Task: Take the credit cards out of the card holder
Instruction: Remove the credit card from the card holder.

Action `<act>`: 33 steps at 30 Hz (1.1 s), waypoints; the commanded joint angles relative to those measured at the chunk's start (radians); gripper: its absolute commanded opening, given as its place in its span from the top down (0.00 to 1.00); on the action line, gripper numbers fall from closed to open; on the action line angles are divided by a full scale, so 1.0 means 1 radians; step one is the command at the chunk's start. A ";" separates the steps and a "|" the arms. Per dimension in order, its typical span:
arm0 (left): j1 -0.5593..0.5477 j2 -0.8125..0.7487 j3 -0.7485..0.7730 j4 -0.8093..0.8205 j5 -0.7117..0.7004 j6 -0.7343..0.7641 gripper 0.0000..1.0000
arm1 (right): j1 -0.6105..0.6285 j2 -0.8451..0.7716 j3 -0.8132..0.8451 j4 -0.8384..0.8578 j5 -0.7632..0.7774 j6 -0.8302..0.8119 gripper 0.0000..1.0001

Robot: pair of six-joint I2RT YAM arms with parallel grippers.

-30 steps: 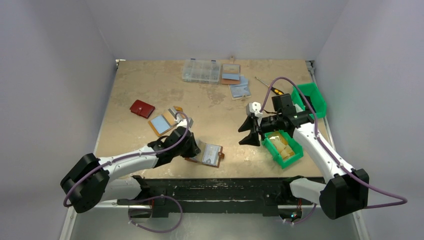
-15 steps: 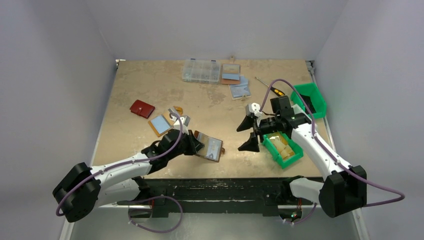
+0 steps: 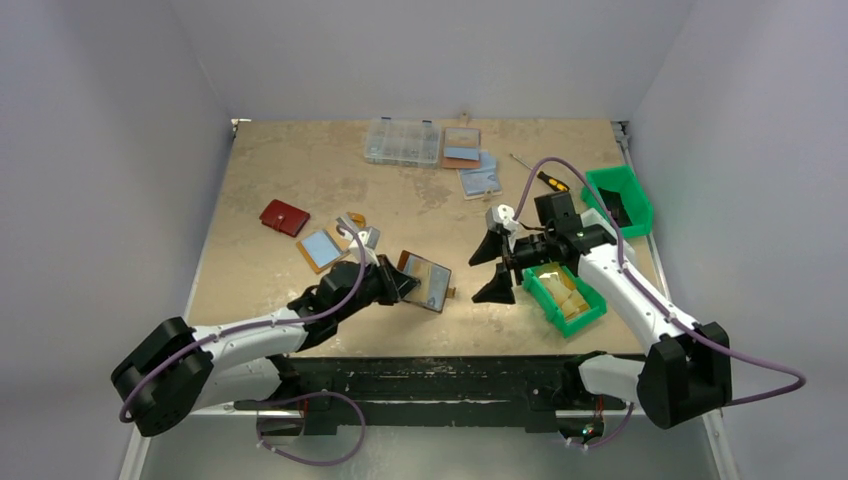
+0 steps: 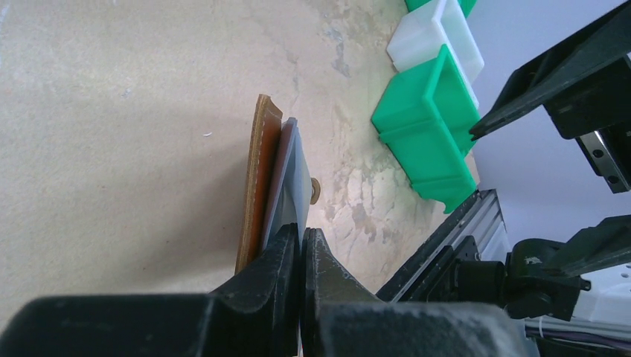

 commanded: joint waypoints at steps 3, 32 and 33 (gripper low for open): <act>-0.041 0.043 0.005 0.186 -0.026 -0.019 1.00 | 0.005 0.013 0.001 0.056 -0.056 0.080 0.01; -0.141 0.123 -0.096 0.527 -0.152 0.026 1.00 | 0.110 0.156 -0.136 0.620 -0.029 0.770 0.21; -0.143 0.121 -0.098 0.536 -0.149 0.033 1.00 | 0.110 0.161 -0.140 0.645 -0.035 0.787 0.22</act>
